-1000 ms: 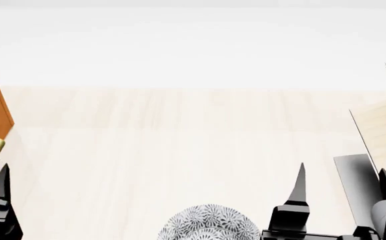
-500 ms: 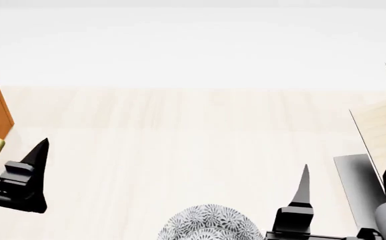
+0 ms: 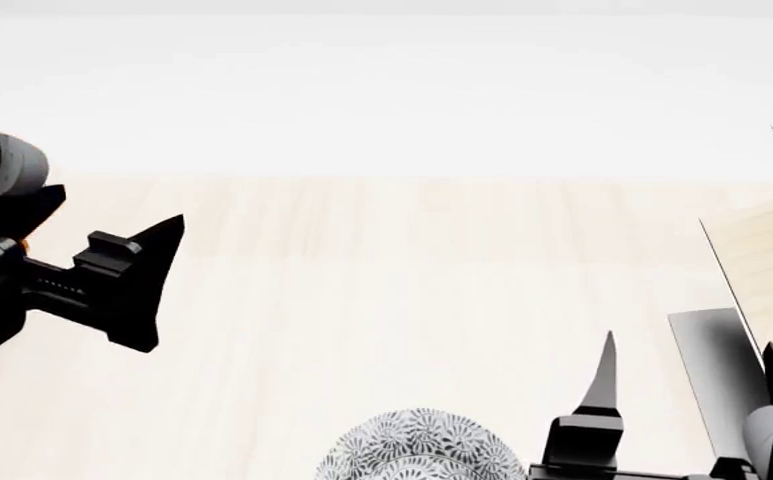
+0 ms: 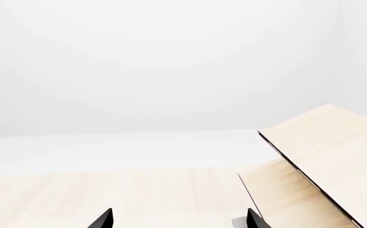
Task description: Close the top drawer of the cabinet and put the bowl on top of it.
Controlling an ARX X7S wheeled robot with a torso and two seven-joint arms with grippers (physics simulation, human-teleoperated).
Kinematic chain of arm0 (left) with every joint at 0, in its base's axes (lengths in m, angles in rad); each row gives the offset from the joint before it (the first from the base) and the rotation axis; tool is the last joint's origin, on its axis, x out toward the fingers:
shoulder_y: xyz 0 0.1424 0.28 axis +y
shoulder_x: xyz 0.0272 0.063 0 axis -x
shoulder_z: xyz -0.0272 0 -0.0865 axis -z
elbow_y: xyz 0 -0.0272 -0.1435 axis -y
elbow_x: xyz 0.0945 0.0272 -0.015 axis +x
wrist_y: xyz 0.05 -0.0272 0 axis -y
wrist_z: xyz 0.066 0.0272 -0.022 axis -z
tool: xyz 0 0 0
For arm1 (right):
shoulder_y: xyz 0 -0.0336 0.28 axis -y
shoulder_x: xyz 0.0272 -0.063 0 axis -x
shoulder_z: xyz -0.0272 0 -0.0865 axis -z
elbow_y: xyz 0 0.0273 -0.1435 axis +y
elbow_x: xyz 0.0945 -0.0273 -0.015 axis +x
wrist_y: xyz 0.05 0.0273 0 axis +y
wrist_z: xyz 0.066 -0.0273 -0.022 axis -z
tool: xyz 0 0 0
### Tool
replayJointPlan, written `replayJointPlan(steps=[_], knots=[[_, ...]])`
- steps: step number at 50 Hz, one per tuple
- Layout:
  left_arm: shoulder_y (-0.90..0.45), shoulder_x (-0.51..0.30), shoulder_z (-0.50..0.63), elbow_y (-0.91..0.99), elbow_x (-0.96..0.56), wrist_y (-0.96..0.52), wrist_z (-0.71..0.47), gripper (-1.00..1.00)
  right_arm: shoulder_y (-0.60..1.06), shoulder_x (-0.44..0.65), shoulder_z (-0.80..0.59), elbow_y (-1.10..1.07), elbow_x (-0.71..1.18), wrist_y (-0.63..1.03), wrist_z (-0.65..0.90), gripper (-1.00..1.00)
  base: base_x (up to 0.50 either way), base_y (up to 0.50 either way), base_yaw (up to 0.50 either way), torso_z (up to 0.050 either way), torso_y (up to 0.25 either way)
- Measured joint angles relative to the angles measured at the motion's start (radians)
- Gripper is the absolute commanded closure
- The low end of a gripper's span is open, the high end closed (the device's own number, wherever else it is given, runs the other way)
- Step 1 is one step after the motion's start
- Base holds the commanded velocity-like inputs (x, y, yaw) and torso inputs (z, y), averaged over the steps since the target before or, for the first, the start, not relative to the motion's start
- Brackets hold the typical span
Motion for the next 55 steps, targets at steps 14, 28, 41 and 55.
replayJointPlan(steps=[14, 28, 41, 55], knots=[[-0.093, 0.021, 0.116, -0.132, 0.040, 0.043, 0.055, -1.00, -0.024, 0.003, 0.002, 0.005, -0.014, -0.023, -0.012, -1.00, 0.00, 0.00, 0.00, 0.000, 0.000], [-0.123, 0.044, 0.211, -0.254, 0.067, 0.094, 0.148, -1.00, -0.044, 0.013, 0.012, -0.005, -0.007, -0.029, -0.006, -1.00, 0.00, 0.00, 0.00, 0.000, 0.000], [-0.077, 0.048, 0.287, -0.301, 0.077, 0.145, 0.253, -1.00, -0.069, 0.015, 0.006, -0.002, -0.026, -0.046, -0.014, -1.00, 0.00, 0.00, 0.00, 0.000, 0.000], [0.005, 0.034, 0.410, -0.346, 0.159, 0.250, 0.386, -1.00, -0.098, 0.009, -0.009, 0.016, -0.060, -0.074, -0.033, -1.00, 0.00, 0.00, 0.00, 0.000, 0.000]])
